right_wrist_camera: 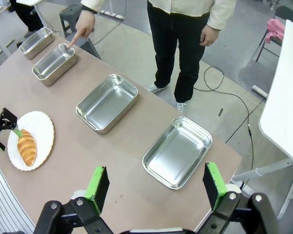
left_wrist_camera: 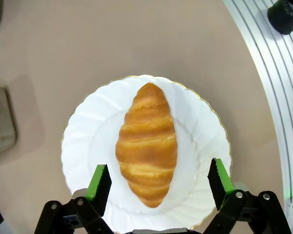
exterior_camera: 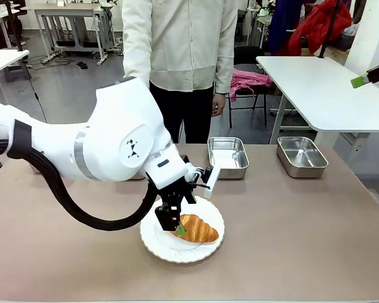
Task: Place the bread in the container.
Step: Place the Butter Roll into the Airtight Container indicated by the human.
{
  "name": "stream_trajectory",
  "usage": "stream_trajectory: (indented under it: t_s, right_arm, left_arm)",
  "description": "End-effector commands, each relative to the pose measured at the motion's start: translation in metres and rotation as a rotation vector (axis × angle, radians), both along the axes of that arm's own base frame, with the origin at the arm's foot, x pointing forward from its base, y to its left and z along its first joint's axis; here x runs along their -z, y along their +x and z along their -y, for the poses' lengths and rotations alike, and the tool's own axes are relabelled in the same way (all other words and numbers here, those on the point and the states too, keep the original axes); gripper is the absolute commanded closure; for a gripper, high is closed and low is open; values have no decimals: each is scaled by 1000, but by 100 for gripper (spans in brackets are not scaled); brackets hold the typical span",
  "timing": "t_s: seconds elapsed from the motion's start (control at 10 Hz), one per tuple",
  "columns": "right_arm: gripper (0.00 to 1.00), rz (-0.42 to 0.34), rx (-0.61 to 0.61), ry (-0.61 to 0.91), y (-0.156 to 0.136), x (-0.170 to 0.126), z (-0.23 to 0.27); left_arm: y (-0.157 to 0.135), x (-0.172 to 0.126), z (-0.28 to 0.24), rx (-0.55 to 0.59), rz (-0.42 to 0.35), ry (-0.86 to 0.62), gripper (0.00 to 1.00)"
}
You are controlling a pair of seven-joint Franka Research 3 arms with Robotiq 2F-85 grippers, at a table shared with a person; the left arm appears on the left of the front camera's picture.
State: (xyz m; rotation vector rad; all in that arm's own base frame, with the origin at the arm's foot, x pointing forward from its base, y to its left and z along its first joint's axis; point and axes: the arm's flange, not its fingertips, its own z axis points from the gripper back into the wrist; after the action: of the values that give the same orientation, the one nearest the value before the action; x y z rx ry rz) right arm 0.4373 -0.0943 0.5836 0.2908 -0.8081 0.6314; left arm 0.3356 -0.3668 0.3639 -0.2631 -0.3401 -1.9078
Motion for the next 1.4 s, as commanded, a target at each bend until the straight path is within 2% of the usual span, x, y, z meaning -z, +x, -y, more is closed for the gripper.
stream_trajectory:
  t_s: [0.0, 0.3, 0.6, 0.7, 0.9, 1.1, 1.2, 1.3]
  right_arm:
    - [0, 15, -10, 23, 1, 0, 0]
    - [0, 15, -10, 23, 1, 0, 0]
    - [0, 15, -10, 23, 1, 0, 0]
    - [0, 15, -10, 23, 1, 0, 0]
    - [0, 15, -10, 23, 1, 0, 0]
    - [0, 15, -10, 23, 1, 0, 0]
    - [0, 15, -10, 23, 1, 0, 0]
    - [0, 15, -10, 23, 1, 0, 0]
  left_arm:
    - [-1, 11, 9, -28, 27, 33, 0]
    - [-2, 38, 16, -30, 39, 40, 0]
    - [2, 48, 19, -28, 66, 47, 0]
    - [3, 52, 21, -10, 15, 61, 0]
    - [3, 59, 23, 12, -35, 70, 0]
    - [7, 61, 21, 2, -23, 77, 0]
    - [9, 62, 20, 6, -41, 78, 0]
    - [9, 63, 21, -4, -39, 84, 8]
